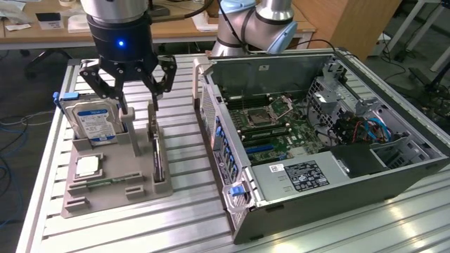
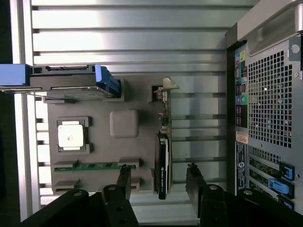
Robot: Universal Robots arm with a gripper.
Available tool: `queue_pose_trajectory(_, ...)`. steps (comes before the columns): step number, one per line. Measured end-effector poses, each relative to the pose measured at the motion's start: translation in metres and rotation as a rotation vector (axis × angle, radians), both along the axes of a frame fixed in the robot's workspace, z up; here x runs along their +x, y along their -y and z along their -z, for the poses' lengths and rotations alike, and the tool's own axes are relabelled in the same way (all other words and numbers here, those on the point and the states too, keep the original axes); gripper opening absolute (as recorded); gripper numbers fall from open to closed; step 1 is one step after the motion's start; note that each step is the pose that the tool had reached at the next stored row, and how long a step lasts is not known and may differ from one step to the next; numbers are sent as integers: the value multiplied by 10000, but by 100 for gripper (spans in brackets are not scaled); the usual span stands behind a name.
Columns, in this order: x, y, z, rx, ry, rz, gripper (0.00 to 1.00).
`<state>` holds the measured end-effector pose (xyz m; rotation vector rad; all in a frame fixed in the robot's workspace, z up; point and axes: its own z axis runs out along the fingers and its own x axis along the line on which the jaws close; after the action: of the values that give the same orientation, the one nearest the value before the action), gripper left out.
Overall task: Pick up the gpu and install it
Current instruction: 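Pick up the gpu and move the gpu toward the slot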
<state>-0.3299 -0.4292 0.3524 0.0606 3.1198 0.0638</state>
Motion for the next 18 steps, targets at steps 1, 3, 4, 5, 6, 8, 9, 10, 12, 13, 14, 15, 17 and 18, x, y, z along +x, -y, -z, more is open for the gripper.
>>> queue_pose_trajectory(1,3,6,8,1,2,0,59)
queue_pose_trajectory(3,11,9,23,-2,-2,1,59)
queue_pose_trajectory(4,16,9,32,-3,-4,1,59)
queue_pose_trajectory(5,23,9,42,-1,-5,2,59)
queue_pose_trajectory(6,32,10,53,-1,-8,0,59)
queue_pose_trajectory(8,53,10,76,-7,-19,-12,59)
queue_pose_trajectory(9,64,10,90,-10,-25,-19,59)
queue_pose_trajectory(10,70,10,105,-24,-33,-23,59)
queue_pose_trajectory(12,76,9,131,-52,-76,-27,59)
queue_pose_trajectory(13,78,9,149,-52,-95,-31,59)
queue_pose_trajectory(14,79,9,167,-53,-110,-32,59)
queue_pose_trajectory(15,81,9,186,-53,-120,-33,59)
queue_pose_trajectory(17,83,9,222,-53,-133,-33,59)
queue_pose_trajectory(18,84,10,240,-52,-139,-34,59)
